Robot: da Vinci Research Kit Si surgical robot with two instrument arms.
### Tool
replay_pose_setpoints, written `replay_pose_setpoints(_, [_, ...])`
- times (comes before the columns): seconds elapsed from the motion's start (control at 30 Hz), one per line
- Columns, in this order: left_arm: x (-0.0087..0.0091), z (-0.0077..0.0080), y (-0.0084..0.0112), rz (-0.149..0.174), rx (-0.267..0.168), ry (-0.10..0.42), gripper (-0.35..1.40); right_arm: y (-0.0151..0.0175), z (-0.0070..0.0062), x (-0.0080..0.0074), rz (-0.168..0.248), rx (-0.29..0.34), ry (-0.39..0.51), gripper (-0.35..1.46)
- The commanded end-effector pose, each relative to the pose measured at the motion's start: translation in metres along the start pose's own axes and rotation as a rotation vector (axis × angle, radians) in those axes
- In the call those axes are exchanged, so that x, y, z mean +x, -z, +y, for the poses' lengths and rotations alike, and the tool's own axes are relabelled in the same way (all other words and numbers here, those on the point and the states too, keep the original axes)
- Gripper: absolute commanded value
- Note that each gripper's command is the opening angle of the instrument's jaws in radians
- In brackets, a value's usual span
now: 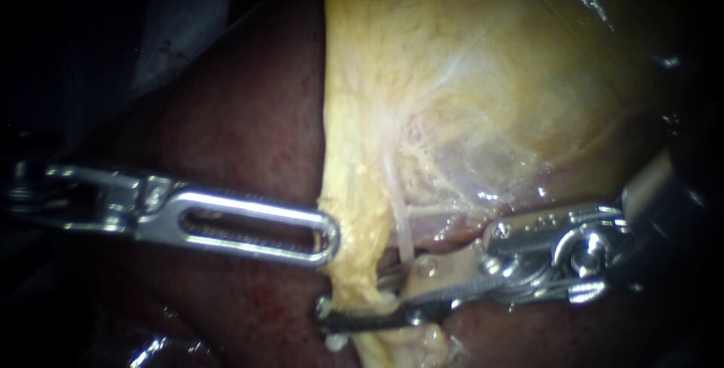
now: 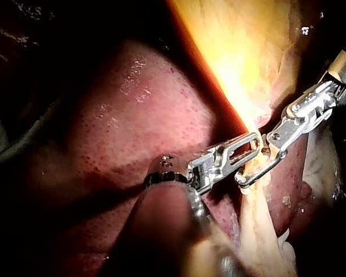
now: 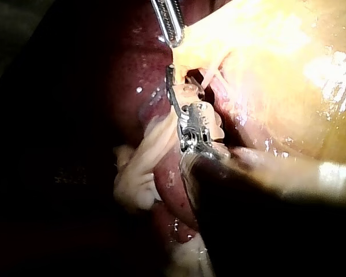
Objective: Going back second clip left tube
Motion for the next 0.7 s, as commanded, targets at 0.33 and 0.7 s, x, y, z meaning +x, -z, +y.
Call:
replay_pose_setpoints(0.33, [0.0000, 0.0000, 0.0000, 0.000, -0.001, 0.000, -0.35, 0.0000, -0.0001, -0.0001, 0.000, 0.001, -0.005, -0.31])
replay_pose_setpoints(0.7, [0.0000, 0.0000, -0.0001, 0.000, -0.001, 0.000, -0.35, -0.0004, -0.0002, -0.0003, 0.011, -0.017, -0.002, 0.41])
